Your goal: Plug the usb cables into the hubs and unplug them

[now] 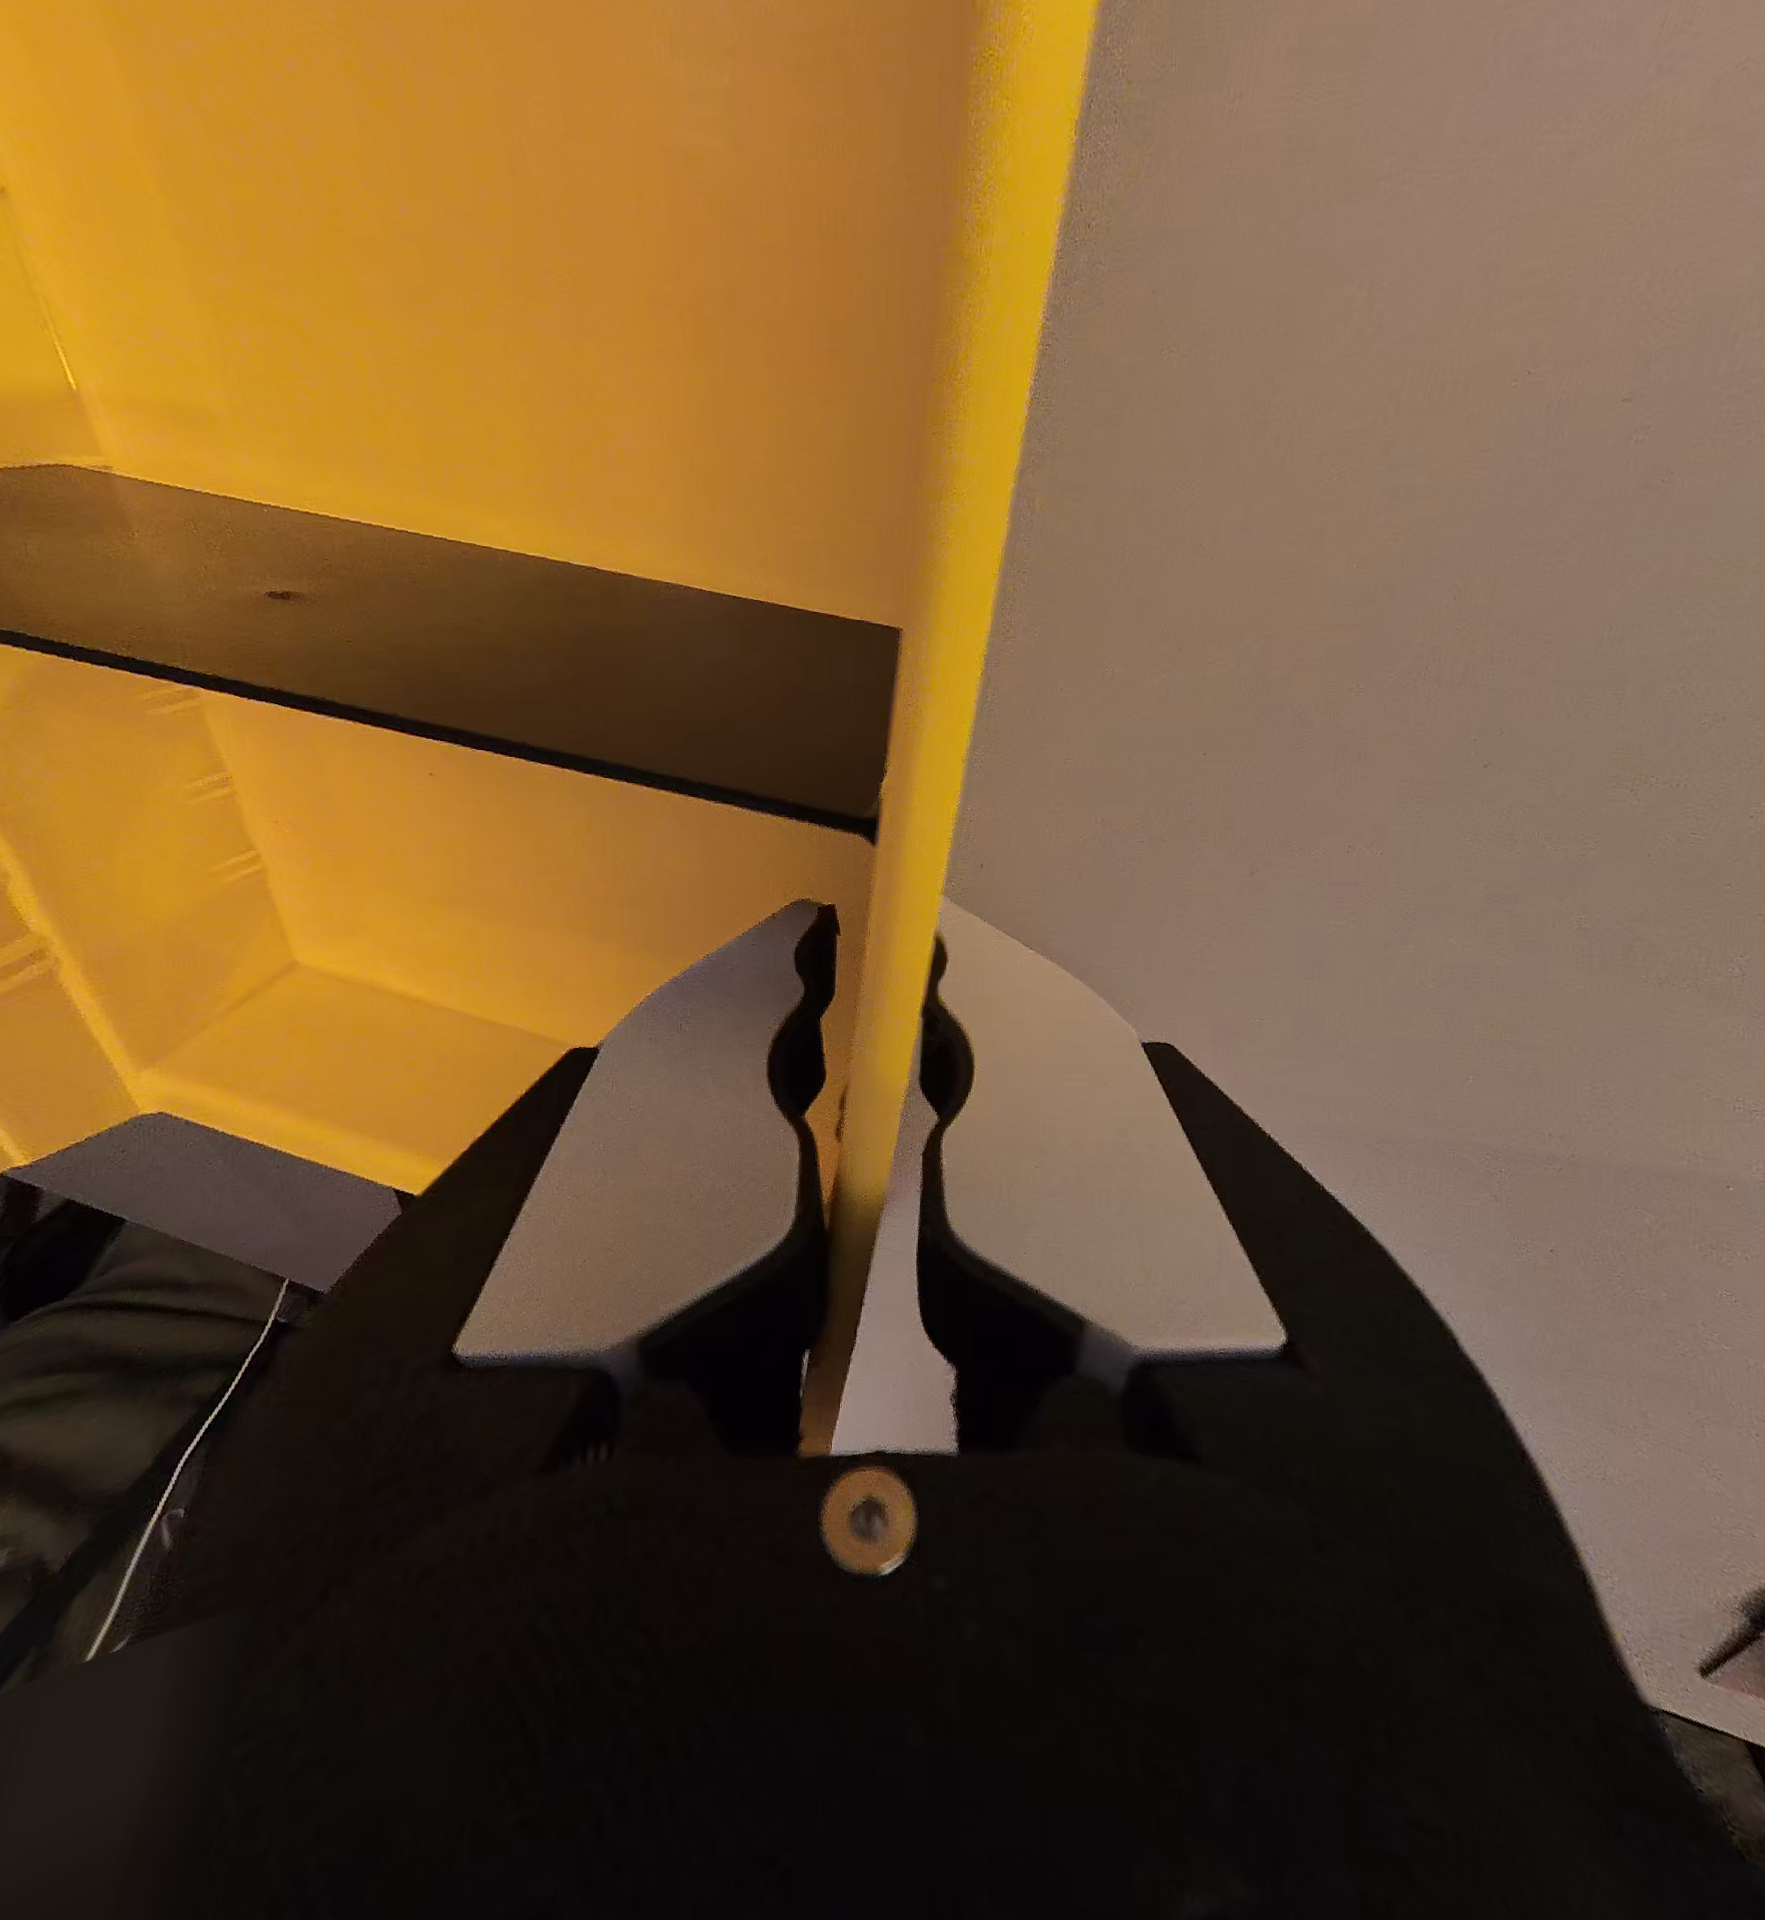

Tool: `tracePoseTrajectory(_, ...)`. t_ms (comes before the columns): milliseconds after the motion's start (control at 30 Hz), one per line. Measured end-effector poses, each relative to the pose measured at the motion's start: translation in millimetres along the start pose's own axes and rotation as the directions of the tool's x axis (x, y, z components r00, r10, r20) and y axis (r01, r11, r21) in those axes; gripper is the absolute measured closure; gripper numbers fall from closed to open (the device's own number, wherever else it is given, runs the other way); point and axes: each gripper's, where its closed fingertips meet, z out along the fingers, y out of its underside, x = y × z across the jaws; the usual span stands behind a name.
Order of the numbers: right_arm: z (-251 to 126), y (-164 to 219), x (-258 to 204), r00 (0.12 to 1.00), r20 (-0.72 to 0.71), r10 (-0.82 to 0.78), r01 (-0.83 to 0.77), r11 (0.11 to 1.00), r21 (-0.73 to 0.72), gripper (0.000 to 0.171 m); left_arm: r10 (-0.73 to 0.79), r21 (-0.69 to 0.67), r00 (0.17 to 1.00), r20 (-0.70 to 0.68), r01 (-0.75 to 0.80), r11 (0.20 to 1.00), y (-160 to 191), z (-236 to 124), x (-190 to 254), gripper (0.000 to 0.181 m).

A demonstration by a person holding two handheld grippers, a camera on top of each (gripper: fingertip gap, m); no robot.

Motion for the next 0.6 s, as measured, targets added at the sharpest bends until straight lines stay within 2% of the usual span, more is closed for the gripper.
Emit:
tracePoseTrajectory(133,0,0,-2,0.999,0.035,0.008,-0.009,1.0,0.009,0.153,0.008,-0.012,1.0,-0.003,-0.008,1.0,0,0,0,0.178)
tracePoseTrajectory(233,-1,0,-2,0.999,0.033,0.008,-0.008,1.0,0.012,0.152,0.031,0.033,0.999,0.027,-0.032,0.999,-4,1,-3,0.178)
tracePoseTrajectory(367,-2,0,-2,0.999,0.043,0.013,-0.014,1.0,0.022,0.151,-0.051,0.07,0.998,-0.047,0.054,0.996,-6,1,-6,0.177)
tracePoseTrajectory(600,-8,2,-1,0.998,0.061,0.019,-0.023,0.998,0.054,0.149,-0.098,0.085,0.995,-0.013,0.099,0.991,-1,-4,-25,0.178)
